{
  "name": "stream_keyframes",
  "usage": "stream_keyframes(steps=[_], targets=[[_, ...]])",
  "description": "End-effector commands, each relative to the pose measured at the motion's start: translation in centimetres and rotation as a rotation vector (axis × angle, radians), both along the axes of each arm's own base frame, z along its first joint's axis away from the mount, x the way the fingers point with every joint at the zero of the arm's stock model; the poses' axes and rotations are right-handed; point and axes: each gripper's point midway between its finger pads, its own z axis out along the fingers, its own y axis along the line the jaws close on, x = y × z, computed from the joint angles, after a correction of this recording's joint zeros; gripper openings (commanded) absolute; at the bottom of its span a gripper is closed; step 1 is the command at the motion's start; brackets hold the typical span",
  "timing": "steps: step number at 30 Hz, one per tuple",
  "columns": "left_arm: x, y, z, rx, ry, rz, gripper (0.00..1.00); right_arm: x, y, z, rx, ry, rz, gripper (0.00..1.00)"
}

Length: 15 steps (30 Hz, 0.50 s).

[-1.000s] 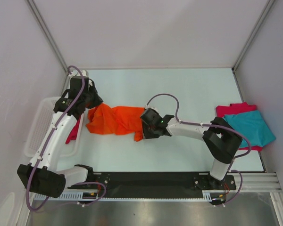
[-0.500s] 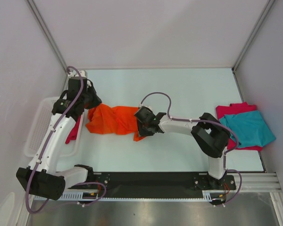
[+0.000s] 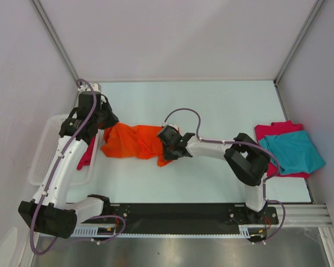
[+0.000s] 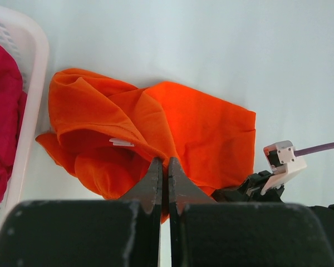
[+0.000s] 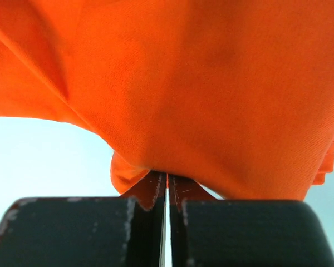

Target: Fold and stack the t-shirts

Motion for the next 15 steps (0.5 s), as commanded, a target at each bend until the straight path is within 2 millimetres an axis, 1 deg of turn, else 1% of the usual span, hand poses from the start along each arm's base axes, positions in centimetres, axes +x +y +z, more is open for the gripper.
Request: stream_keyframes(steps=[1,4,5,7,8,10,12,13,15], targets=[[0.2,0.2,1.5,-0.003,-0.061,-0.002,0.0,1.3,0.3,3.3,0.025,-0.128,-0.009,0.0],[0.3,0.2,1.1,-0.003,-0.056,-0.003,0.0,1.6,-0.5,4.1,-0.013,-0.183,-0.03,0.0],[0.3,0.2,1.2,-0.005,-0.059,-0.002,0.0,1.7,-0.8,4.8,-0.026,-0.219,-0.044,0.0],[0.3,0.2,0.9,-0.003,-0.053,-0.004,0.0,1.5,-1.0,5.5,-0.038,-0.253,-0.049,0.0],[0.4,0.3,1.0,-0.004,-0.056,-0.001,0.0,1.8,-1.3,6.3,-0.043,-0.284,-0.063,0.0],[0.3,0.2,0.7,-0.005,-0.051,-0.003,0.0,1.3,-1.2,6.9,-0.051,-0.312,-0.06,0.0],[0.4,0.1,0.7,-0.008,-0.051,-0.005,0.0,1.3,-1.8,7.8,-0.069,-0.348,-0.08,0.0],[0.4,0.2,0.5,-0.006,-0.047,-0.004,0.0,1.3,-2.0,8.0,-0.074,-0.358,-0.088,0.0],[0.4,0.1,0.5,-0.011,-0.05,-0.007,0.0,1.5,-3.0,8.5,-0.095,-0.382,-0.112,0.0]])
